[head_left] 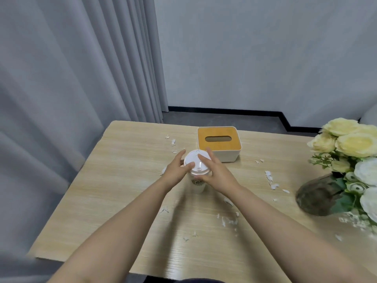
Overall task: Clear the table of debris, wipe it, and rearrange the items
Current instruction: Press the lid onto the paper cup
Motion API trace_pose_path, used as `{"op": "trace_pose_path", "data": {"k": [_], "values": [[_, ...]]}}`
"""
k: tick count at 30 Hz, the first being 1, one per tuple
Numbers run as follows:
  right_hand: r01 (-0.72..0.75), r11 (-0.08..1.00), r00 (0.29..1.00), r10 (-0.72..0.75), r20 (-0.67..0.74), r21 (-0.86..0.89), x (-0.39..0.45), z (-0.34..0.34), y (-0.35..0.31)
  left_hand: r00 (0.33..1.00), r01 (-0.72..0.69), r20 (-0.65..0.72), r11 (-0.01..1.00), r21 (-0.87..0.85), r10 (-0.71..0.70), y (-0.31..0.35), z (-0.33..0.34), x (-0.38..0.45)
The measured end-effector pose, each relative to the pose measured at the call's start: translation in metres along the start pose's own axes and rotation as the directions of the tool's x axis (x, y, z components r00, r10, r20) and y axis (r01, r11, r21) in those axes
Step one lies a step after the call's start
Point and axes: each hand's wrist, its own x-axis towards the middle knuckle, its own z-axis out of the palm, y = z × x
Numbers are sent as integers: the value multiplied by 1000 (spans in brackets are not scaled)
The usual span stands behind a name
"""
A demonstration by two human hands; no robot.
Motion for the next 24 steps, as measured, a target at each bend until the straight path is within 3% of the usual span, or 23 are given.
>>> {"op": "trace_pose_path", "data": {"k": [5, 10, 14, 19, 24], "values": [[15, 999, 1000, -14, -25, 49, 29, 3, -26, 994, 26, -101, 991, -131, -39, 11, -25, 3], [70, 993, 997, -66, -38, 95, 85, 16, -70, 994, -67, -93, 997, -25, 65, 20, -92, 21], [45, 968, 998, -35, -47, 247, 140, 35, -110, 985, -140, -104, 990, -9, 139, 18, -158, 54], [-3, 934, 998, 28, -63, 357, 218, 70, -154, 979, -37, -201, 996, -77, 21, 9, -234, 102], [21, 925, 995, 18, -99, 379, 287, 99, -188, 986, 5, -165, 985, -170, -33, -1, -298, 148]]}}
